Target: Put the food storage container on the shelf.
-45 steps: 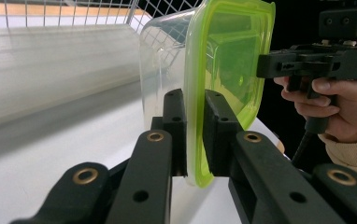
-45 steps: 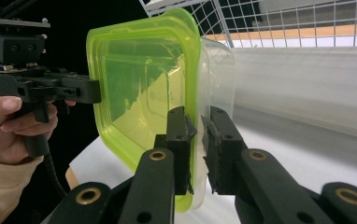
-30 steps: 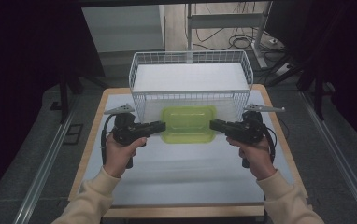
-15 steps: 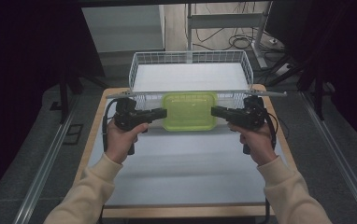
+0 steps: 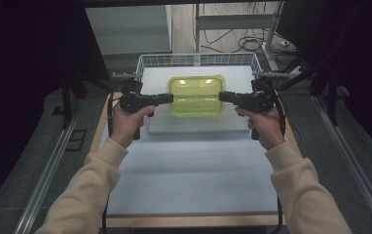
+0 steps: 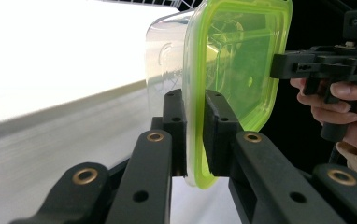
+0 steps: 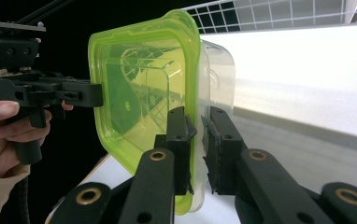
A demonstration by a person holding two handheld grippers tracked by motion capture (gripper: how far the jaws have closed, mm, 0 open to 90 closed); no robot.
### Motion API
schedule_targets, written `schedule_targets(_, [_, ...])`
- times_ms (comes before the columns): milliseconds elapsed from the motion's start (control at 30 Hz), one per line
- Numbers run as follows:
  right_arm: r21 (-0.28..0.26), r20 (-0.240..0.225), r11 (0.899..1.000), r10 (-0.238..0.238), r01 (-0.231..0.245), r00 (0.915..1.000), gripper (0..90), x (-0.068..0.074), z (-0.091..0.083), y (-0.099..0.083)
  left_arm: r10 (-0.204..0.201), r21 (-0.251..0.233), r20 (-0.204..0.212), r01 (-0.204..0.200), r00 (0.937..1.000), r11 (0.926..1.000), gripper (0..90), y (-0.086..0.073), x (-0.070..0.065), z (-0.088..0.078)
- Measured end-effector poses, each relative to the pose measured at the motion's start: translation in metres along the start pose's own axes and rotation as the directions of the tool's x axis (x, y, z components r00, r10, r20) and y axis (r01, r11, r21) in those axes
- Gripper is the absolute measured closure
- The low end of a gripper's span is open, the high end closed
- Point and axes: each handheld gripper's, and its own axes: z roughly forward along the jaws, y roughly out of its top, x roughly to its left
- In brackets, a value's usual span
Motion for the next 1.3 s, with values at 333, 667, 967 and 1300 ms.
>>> schedule_targets(333, [0.001, 0.024, 1.0, 0.028, -0.028, 0.9993, 80.7, -0.013, 0.014, 0.027, -0.044, 0.012, -0.012, 0.044, 0.999, 0.999, 81.2, 0.027, 0.016, 0.011])
schedule_targets(667, [0.029, 0.068, 0.997, 0.066, -0.068, 0.9955, 80.5, -0.024, 0.026, 0.05, -0.077, 0.028, -0.031, 0.077, 0.9966, 0.9966, 80.8, 0.048, 0.031, 0.026])
schedule_targets(967, [0.026, 0.092, 0.99, 0.136, -0.139, 0.9865, 80.1, -0.046, 0.038, 0.055, -0.125, 0.044, -0.046, 0.127, 0.9911, 0.991, 80.7, 0.059, 0.041, 0.044])
schedule_targets(1300, [0.034, 0.114, 0.978, 0.203, -0.208, 0.9726, 79.0, -0.065, 0.054, 0.057, -0.196, 0.034, -0.023, 0.197, 0.9803, 0.9798, 80.2, 0.062, 0.057, 0.058])
